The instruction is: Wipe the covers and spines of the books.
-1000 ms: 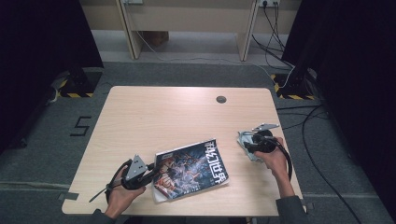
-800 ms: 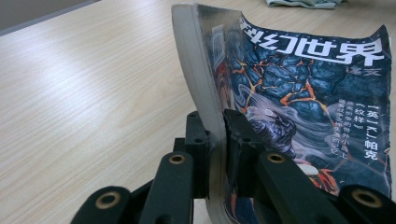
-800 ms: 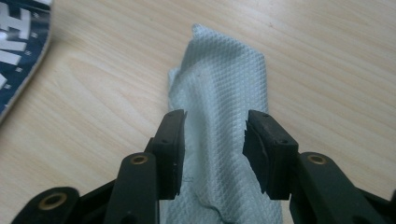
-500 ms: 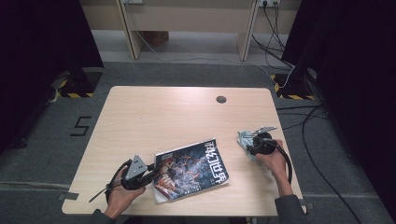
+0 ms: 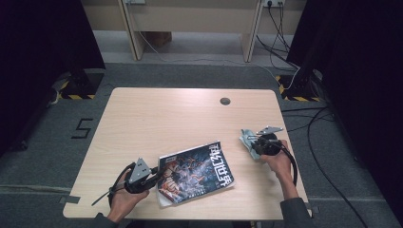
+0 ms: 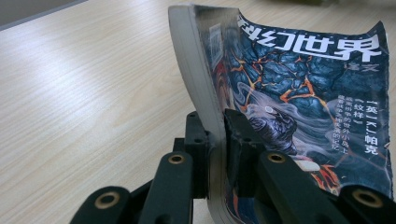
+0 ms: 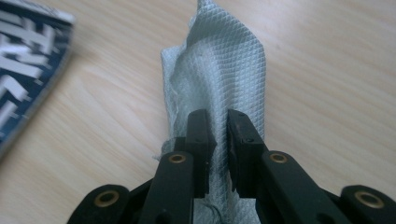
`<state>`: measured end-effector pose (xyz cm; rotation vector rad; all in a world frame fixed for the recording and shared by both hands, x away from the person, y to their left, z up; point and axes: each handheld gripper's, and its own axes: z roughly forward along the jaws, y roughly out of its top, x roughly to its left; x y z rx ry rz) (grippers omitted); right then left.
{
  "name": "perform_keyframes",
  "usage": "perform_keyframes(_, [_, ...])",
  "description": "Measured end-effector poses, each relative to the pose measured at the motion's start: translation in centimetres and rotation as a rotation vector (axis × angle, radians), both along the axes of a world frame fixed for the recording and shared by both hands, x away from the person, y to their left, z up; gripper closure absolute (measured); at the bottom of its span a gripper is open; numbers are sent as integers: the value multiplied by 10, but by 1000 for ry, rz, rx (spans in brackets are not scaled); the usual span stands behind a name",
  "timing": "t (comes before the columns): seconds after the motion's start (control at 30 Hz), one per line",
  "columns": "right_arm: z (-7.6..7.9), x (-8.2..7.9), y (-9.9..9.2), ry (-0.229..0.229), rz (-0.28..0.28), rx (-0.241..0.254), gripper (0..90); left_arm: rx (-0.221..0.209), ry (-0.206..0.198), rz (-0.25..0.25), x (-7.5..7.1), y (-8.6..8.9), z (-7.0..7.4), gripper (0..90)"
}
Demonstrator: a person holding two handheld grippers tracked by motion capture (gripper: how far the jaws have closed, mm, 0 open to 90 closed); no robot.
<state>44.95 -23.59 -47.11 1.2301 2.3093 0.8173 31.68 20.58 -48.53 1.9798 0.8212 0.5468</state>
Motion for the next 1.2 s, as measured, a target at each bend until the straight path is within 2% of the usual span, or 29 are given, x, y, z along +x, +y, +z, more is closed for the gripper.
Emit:
perform_keyframes(0.1, [8,-2,9,-21,36,66,802,3,-4,-6,0,-2,0,801])
perform_keyframes(0.23, [17,-3,32,-44,103,77,801,11,-5,-15,0,-6,-2,801])
perform_keyframes(0.5, [24,0,87,-40,217,120,800,22,-8,-32,-2,-13,-2,799])
perform_keyframes(0.7, [23,-3,118,-37,301,108,798,26,-11,-43,-3,-17,-2,799])
perform_keyframes(0.97, [23,-5,133,-28,334,98,798,41,-25,-58,-5,-23,-2,798])
perform_keyframes(1.03, [23,-7,139,-26,353,81,800,54,-28,-63,-6,-23,-2,796])
perform_keyframes(1.1, [24,-8,143,-31,369,59,800,49,-30,-62,-6,-23,-3,795])
perform_keyframes(1.2, [27,-13,147,-31,393,74,800,61,-40,-65,-6,-24,-1,794])
